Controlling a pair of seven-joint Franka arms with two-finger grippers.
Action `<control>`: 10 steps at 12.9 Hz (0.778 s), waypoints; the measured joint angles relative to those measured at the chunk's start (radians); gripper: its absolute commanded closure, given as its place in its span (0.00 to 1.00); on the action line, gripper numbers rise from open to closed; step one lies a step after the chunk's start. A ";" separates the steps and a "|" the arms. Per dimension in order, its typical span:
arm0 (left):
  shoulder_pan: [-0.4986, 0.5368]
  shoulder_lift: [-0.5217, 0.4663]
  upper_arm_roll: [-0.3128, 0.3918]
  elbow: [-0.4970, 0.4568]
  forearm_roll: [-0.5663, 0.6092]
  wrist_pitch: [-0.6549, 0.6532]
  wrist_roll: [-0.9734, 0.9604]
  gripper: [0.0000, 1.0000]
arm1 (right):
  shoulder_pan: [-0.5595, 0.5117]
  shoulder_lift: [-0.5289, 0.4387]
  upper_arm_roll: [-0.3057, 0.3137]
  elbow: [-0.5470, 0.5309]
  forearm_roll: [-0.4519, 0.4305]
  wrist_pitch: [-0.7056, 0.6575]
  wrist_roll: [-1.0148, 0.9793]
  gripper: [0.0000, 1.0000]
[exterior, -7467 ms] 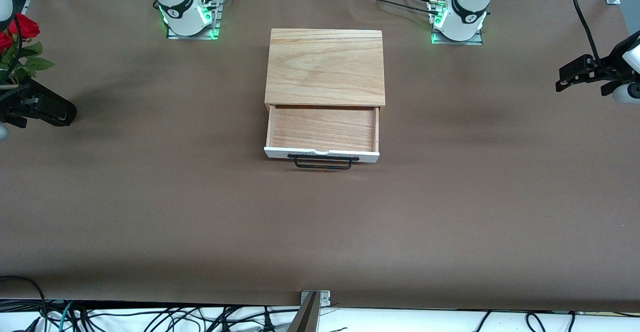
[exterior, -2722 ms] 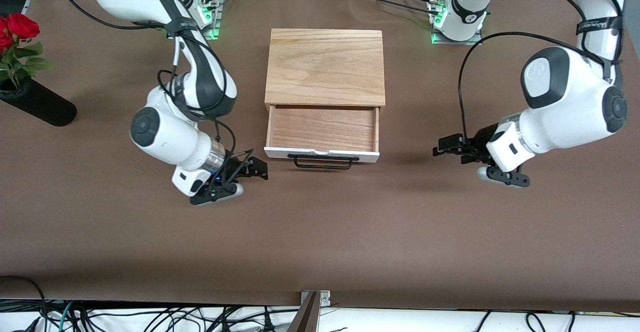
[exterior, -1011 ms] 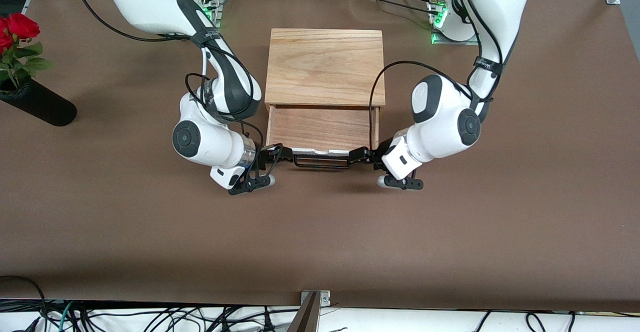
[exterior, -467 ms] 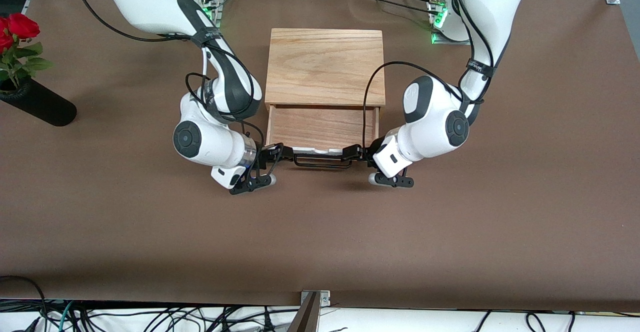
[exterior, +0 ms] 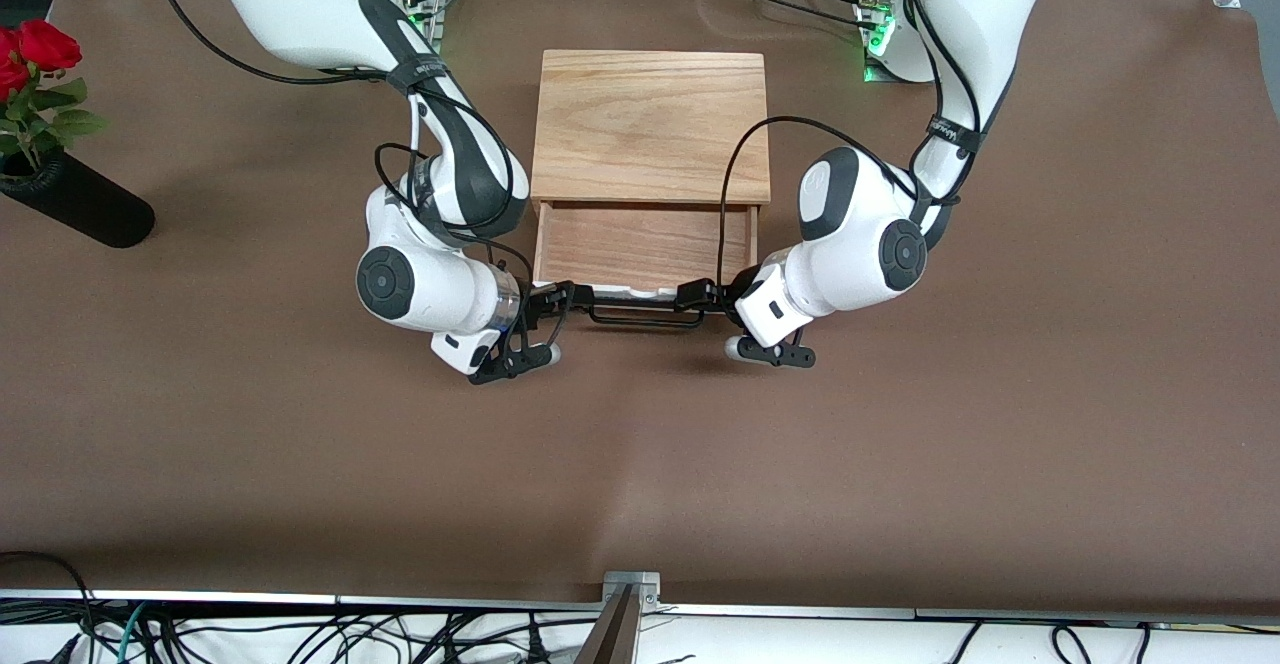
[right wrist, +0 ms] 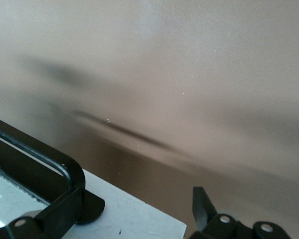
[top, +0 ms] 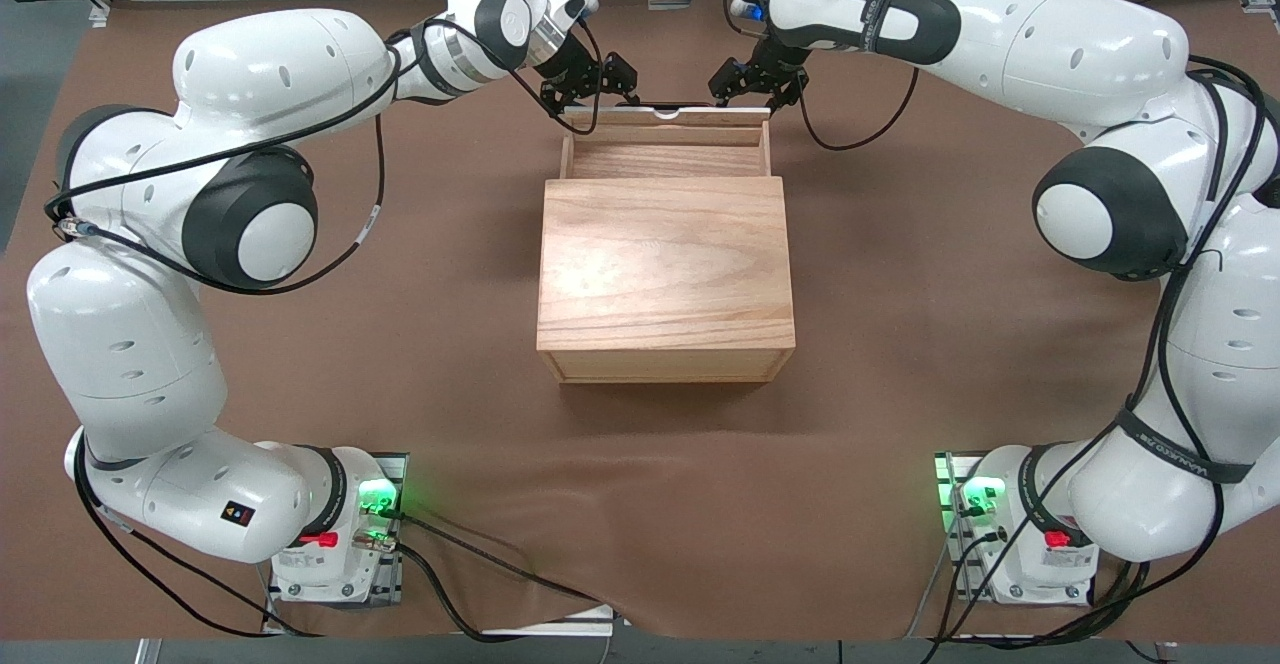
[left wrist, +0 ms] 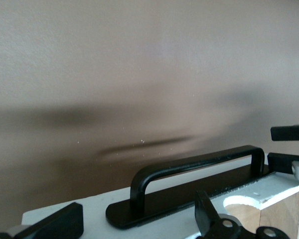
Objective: Close drawer with both arms simultaneously
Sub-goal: 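Lower both grippers against the white drawer front beside the handle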
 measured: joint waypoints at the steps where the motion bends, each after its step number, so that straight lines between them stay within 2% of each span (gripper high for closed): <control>1: 0.001 -0.001 0.000 -0.001 0.000 -0.017 -0.003 0.00 | 0.001 0.001 0.000 0.003 0.000 -0.018 0.001 0.00; 10: 0.010 -0.010 0.000 -0.018 0.000 -0.075 -0.012 0.00 | 0.004 0.011 0.002 0.037 0.000 -0.126 0.004 0.00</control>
